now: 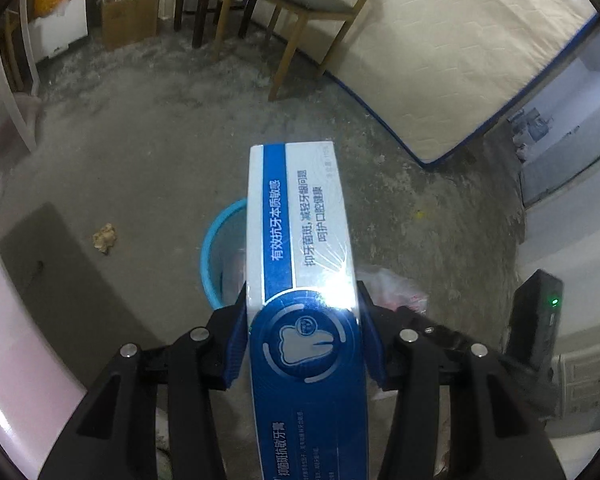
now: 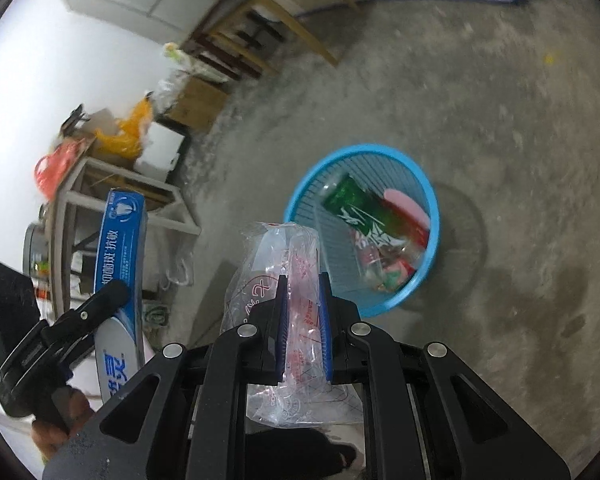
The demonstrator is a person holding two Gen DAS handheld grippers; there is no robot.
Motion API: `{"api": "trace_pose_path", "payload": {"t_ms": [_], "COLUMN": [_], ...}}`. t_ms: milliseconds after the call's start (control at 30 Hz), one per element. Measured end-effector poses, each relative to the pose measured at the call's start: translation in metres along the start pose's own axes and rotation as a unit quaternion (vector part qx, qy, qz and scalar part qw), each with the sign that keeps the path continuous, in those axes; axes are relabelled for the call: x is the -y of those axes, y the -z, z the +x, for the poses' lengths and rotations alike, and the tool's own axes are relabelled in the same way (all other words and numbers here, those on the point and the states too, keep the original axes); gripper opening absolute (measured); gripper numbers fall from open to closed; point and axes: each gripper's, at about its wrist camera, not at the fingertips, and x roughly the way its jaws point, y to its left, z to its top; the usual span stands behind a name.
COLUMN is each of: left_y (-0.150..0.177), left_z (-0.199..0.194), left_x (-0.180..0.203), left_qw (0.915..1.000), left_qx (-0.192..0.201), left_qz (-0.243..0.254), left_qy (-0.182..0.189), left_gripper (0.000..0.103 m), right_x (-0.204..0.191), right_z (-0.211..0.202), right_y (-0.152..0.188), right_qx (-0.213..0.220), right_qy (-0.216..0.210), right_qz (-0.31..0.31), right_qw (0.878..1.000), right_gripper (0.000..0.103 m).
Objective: Collect trash
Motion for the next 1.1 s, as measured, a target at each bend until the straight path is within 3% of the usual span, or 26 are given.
{"api": "trace_pose_path", "payload": {"t_ms": [67,167,267,467,700,933,1033,1100], "left_y": [-0.012,-0.024,-0.029,-0.018,0.004,0.037,0.06,0.083], "left_z": [0.015,0.032,0.033,0.006,-0.047,-0.12,-0.159,-0.188], "left_x": [0.005,0.008,0.006,-0.008,-0.025,-0.037,-0.038,-0.039], "left_qw": [1.0,0.9999,0.9996,0.9984,0.9974,0.9917,0.9856,0.9801], "left_qx": [0.002,0.004,0.015,0.022,0.062,0.126,0.168,0.198], "left_qz": [0.001,-0.005,-0.016,-0.031,-0.017,-0.012,-0.006,-0.003], "left_qy": [0.002,0.012,0.02,0.042,0.034,0.025,0.016,0.003], "left_gripper": [0.048,0.066,0.068,0.068,0.07,0.073,0.08,0.089], "right_x": [0.009,0.023,0.036,0.051,0.055,0.03,0.001,-0.027], "right_z": [0.016,0.046,0.073,0.084,0.062,0.013,-0.022,-0.048], "right_y": [-0.014,-0.032,-0.041,-0.038,-0.031,-0.009,0.016,0.041], "right_qx": [-0.001,-0.007,-0.028,-0.031,-0.003,0.036,0.054,0.065], "right_qy": [0.003,0.015,0.029,0.059,0.063,0.057,0.038,0.025], "right_qz": [0.017,0.042,0.057,0.062,0.04,-0.028,-0.078,-0.128], "right_qw": [1.0,0.999,0.998,0.996,0.997,0.997,0.995,0.989], "right_gripper": [0.015,0.024,0.036,0.037,0.04,0.043,0.048,0.057]}}
